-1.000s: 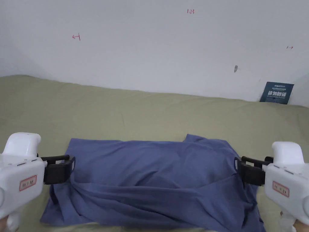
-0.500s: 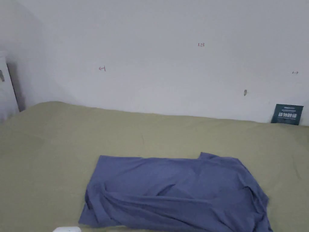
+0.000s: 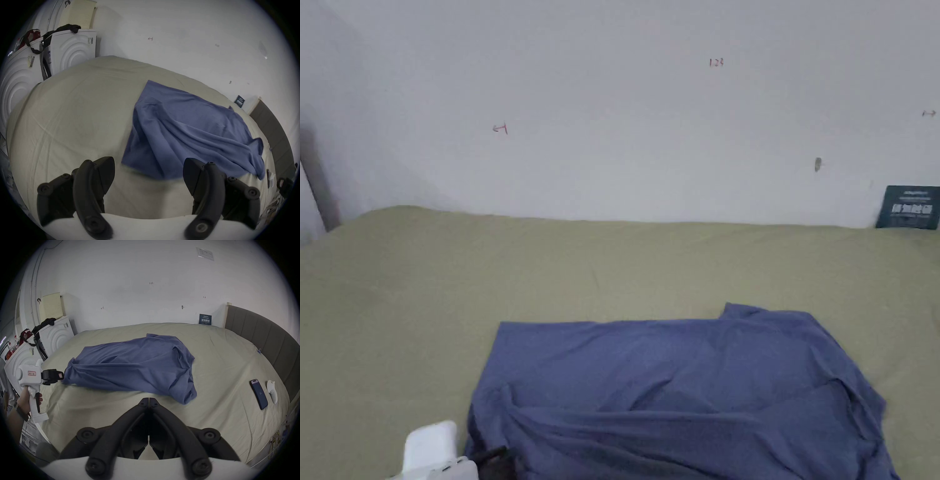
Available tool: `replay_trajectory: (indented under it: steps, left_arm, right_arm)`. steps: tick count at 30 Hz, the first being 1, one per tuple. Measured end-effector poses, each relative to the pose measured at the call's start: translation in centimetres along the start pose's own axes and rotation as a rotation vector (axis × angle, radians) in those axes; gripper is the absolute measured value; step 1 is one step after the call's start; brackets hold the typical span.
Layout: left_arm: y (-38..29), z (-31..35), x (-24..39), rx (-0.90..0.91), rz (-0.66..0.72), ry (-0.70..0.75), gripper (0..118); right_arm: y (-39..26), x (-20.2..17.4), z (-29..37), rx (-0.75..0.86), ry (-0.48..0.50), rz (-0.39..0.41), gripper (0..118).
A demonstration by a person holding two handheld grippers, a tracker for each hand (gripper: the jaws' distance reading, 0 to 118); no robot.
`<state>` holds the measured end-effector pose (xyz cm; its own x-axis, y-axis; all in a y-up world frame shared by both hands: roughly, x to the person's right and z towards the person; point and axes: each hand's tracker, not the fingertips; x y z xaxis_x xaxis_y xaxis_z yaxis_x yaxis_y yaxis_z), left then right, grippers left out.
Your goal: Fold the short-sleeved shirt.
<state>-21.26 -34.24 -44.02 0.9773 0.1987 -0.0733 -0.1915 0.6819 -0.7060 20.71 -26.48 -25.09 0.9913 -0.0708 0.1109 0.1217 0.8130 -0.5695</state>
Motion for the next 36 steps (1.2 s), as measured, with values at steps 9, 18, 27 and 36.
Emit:
replay_trajectory:
  steps: [9, 18, 27, 36]
  left_arm:
    - [0.4, -1.4, 0.5, 0.001, -0.003, -0.004, 4]
    - [1.1, -0.6, 0.8, -0.025, 0.003, -0.008, 4]
    - [1.2, -1.5, 1.5, -0.034, -0.050, 0.001, 4]
    - [2.3, 0.6, 1.0, -0.002, -0.065, -0.095, 4]
  right_arm:
    - [-0.6, 4.0, -6.9, -0.094, -0.138, -0.024, 49]
    - [-1.3, 8.6, -14.6, -0.180, -0.116, -0.042, 82]
    - [0.3, 11.4, -16.8, -0.227, 0.007, -0.184, 16]
    - [2.2, 10.2, -12.4, -0.112, -0.028, -0.211, 13]
